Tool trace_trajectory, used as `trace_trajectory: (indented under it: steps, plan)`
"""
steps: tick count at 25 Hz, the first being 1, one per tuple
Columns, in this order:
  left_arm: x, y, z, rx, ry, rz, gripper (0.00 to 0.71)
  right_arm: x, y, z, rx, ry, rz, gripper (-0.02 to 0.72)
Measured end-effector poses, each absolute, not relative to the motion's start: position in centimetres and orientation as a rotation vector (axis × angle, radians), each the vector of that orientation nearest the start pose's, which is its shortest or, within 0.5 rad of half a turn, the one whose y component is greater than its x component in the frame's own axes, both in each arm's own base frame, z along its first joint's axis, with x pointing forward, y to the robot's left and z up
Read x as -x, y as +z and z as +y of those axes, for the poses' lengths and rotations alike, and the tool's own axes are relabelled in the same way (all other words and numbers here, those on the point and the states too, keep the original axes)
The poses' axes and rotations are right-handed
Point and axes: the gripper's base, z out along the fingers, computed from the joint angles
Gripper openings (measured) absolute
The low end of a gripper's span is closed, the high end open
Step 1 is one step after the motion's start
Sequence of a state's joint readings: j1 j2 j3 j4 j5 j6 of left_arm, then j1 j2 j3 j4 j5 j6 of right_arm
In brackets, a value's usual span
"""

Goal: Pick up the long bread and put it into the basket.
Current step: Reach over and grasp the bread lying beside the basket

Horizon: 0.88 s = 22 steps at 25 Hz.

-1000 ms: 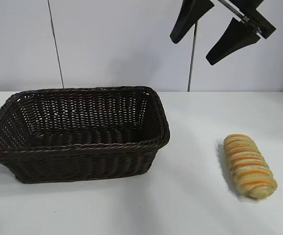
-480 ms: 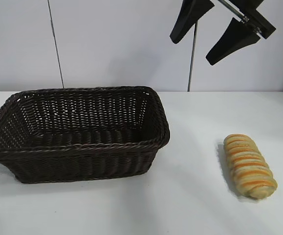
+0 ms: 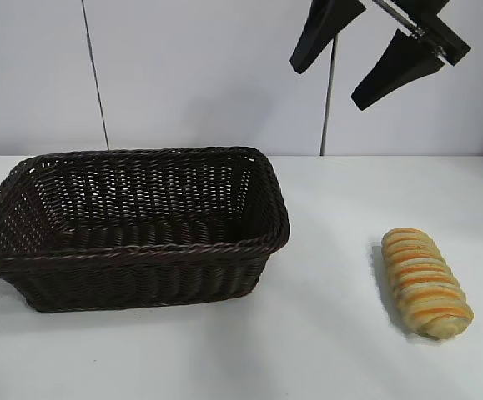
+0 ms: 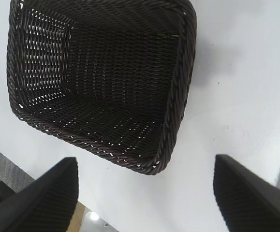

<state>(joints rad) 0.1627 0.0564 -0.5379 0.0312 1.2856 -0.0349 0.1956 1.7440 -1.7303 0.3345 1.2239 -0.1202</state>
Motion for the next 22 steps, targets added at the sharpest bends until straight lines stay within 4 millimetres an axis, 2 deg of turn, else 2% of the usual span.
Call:
trace_trajectory:
  steps: [2, 4, 7, 10, 14, 22]
  plan:
    - [1.2, 27.1, 0.1, 0.231, 0.105, 2.278, 0.594, -35.9, 36.1, 8.4, 0.291, 0.247, 2.692, 0.536]
    - [1.2, 27.1, 0.1, 0.231, 0.105, 2.278, 0.594, -35.7, 36.4, 7.2, 0.246, 0.087, 2.692, 0.536]
    - [1.2, 27.1, 0.1, 0.231, 0.105, 2.278, 0.594, -35.2, 35.8, 6.6, 0.232, 0.004, 2.713, 0.536]
    - [1.2, 27.1, 0.1, 0.231, 0.105, 2.278, 0.594, -34.8, 33.5, 6.4, 0.243, -0.015, 2.794, 0.536]
    - [1.2, 27.1, 0.1, 0.231, 0.105, 2.278, 0.594, -33.9, 29.0, 6.2, 0.255, -0.042, 2.927, 0.536]
    - [1.2, 27.1, 0.1, 0.231, 0.105, 2.278, 0.594, -33.2, 21.9, 6.1, 0.183, -0.023, 2.931, 0.536]
